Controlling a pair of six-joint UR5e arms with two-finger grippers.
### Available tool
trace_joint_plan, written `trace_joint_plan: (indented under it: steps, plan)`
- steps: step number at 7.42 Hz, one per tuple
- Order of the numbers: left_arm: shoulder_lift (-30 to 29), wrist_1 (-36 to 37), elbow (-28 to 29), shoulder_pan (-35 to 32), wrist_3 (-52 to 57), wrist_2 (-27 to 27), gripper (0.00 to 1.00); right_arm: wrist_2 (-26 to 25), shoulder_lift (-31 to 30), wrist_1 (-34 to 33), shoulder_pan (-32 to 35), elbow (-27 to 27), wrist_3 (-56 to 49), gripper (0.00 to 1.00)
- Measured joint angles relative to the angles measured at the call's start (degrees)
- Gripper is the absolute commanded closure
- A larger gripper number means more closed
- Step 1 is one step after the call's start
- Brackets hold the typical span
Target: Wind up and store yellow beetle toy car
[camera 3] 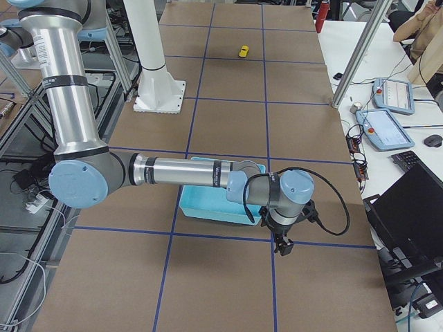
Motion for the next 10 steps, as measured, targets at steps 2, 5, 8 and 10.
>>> trace_joint_plan:
  steps: [2, 5, 8, 10]
  plan:
    - [-0.84, -3.6, -2.21, 6.0, 0.97, 0.22, 0.0, 0.14, -0.09, 0.0, -0.06, 0.06, 0.05, 0.0]
    - [-1.27, -13.07, 0.29, 11.47, 2.53, 1.08, 0.0, 1.9, -0.19, 0.0, -0.16, 0.06, 0.05, 0.0]
    - [-1.24, -20.76, -0.5, 17.97, 2.91, 5.78, 0.0, 2.26, -0.44, 0.0, -0.17, 0.03, -0.02, 0.0]
    - [-1.82, -24.8, -1.13, 25.58, 2.89, 9.95, 0.0, 2.3, -0.51, 0.0, -0.21, 0.04, -0.02, 0.0]
